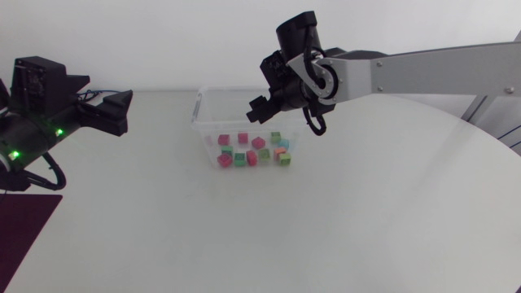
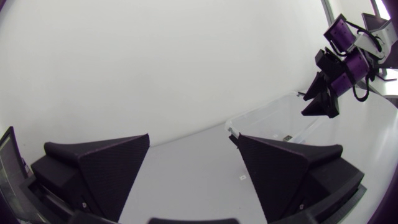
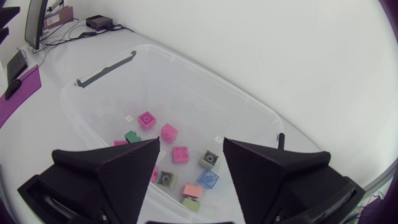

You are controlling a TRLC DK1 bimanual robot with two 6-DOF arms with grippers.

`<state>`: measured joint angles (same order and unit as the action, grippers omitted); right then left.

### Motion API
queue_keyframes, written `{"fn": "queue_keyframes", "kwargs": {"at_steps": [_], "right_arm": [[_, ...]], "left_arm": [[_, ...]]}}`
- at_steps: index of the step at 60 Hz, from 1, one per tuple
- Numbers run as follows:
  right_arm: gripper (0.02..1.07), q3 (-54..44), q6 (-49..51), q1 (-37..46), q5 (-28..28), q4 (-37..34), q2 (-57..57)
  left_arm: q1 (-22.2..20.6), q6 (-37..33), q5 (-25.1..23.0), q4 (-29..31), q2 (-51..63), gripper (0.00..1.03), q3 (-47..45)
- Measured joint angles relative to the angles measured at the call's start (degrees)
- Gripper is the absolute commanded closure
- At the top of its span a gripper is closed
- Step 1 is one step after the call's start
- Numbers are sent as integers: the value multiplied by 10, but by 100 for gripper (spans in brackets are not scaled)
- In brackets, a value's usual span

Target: Pick up the duplo bricks and place them in the container

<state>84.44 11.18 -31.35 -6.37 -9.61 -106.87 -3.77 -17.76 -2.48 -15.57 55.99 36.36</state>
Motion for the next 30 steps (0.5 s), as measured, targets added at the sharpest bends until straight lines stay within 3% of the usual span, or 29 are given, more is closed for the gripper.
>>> {"fn": "queue_keyframes", "kwargs": {"at_steps": [10, 30], "right_arm": [[7, -38, 7, 2, -31, 54, 43], [7, -240, 26, 53, -87, 131, 272]], "left_arm": [[18, 0, 0, 1, -58, 4, -25], [30, 0, 0, 0, -149, 4, -92]]}}
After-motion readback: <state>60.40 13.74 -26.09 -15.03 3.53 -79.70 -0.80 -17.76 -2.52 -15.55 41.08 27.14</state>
